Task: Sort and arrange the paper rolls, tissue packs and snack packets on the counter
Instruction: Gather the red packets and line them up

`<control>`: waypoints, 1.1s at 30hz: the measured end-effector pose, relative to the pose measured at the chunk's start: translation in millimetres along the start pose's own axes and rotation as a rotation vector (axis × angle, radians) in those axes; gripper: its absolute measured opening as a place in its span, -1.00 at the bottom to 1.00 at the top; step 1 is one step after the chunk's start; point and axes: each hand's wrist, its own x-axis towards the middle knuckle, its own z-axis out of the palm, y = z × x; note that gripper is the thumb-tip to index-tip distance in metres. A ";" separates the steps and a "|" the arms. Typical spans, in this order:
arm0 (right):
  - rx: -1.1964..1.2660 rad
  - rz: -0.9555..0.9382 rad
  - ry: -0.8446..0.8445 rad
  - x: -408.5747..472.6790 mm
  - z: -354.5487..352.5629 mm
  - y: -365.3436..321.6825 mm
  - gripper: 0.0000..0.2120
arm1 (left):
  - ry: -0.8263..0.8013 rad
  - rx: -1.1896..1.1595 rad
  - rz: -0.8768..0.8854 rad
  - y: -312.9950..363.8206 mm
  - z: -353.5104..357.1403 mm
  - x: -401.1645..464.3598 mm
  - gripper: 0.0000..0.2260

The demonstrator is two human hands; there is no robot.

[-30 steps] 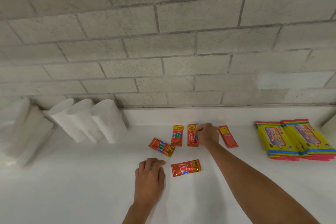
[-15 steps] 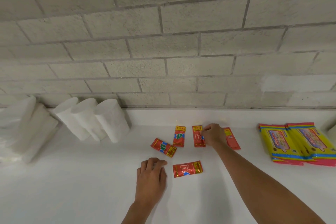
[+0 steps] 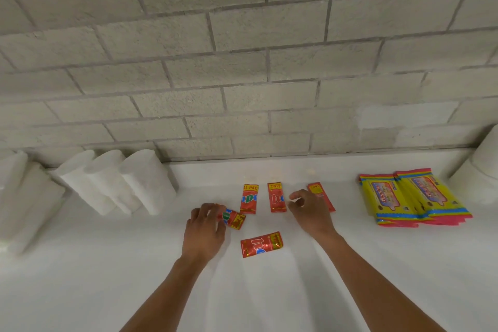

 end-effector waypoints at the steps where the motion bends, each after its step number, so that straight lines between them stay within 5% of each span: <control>1: 0.003 -0.002 -0.008 -3.1 -1.4 0.5 -0.80 | -0.031 0.016 0.009 1.2 -1.9 5.2 -0.69; 12: 0.053 0.012 0.012 -39.3 -17.1 23.8 -0.84 | -0.338 0.201 0.005 15.5 -1.5 31.0 -0.45; 24: 0.124 0.036 0.010 -56.8 -20.3 29.8 -0.87 | -0.284 0.339 0.001 23.1 -13.4 18.0 -0.74; 33: 0.205 0.013 -0.032 -75.2 -20.5 19.4 -0.86 | -0.219 0.007 -0.096 36.8 -23.5 -8.0 -0.84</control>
